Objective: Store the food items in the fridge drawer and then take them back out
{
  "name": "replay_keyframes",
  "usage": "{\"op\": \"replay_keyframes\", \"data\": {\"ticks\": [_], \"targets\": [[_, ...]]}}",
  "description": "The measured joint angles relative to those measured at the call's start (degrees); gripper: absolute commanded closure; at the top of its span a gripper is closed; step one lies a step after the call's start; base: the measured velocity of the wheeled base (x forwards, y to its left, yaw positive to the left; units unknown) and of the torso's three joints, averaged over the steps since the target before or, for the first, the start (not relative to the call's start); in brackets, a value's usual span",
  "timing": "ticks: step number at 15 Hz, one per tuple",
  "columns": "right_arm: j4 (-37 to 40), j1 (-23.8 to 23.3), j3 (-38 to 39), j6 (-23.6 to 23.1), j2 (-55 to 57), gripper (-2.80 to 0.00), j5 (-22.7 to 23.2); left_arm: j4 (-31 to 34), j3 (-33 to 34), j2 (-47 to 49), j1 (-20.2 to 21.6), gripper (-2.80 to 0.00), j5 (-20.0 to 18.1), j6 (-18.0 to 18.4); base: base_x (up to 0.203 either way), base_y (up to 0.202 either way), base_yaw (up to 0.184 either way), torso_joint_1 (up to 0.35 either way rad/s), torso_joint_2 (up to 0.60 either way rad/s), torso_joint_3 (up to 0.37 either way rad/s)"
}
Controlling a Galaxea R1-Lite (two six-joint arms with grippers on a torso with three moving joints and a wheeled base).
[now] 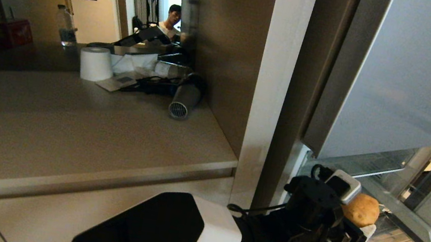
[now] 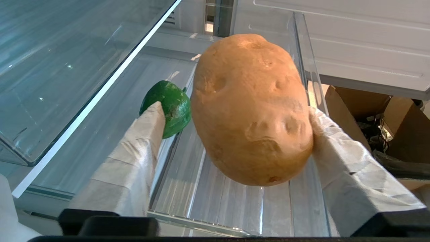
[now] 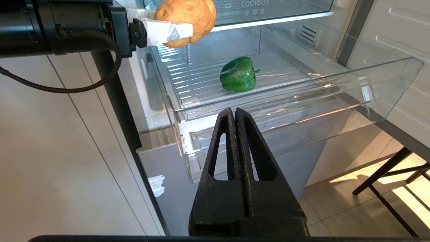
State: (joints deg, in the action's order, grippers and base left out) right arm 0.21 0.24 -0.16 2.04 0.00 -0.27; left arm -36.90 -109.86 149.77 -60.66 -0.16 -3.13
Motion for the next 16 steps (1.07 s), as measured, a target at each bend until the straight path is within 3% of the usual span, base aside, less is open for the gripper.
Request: {"op": "replay_keyframes", "data": {"ticks": [11,16], "targets": [[-0.02,0.00,-0.04,0.02,0.00,0.00,0.00,0.77,-0.01,0.04,-0.06,-2.80,0.16,-0.09,0.000,0.000,0.000,0.000,0.00,0.000],[-0.02,0.00,0.02,0.05,0.00,0.00,0.00,0.74,1.24,-1.85,-0.48,-2.80,2.28,-0.06,0.000,0.000,0.000,0.000,0.00,0.000]]}}
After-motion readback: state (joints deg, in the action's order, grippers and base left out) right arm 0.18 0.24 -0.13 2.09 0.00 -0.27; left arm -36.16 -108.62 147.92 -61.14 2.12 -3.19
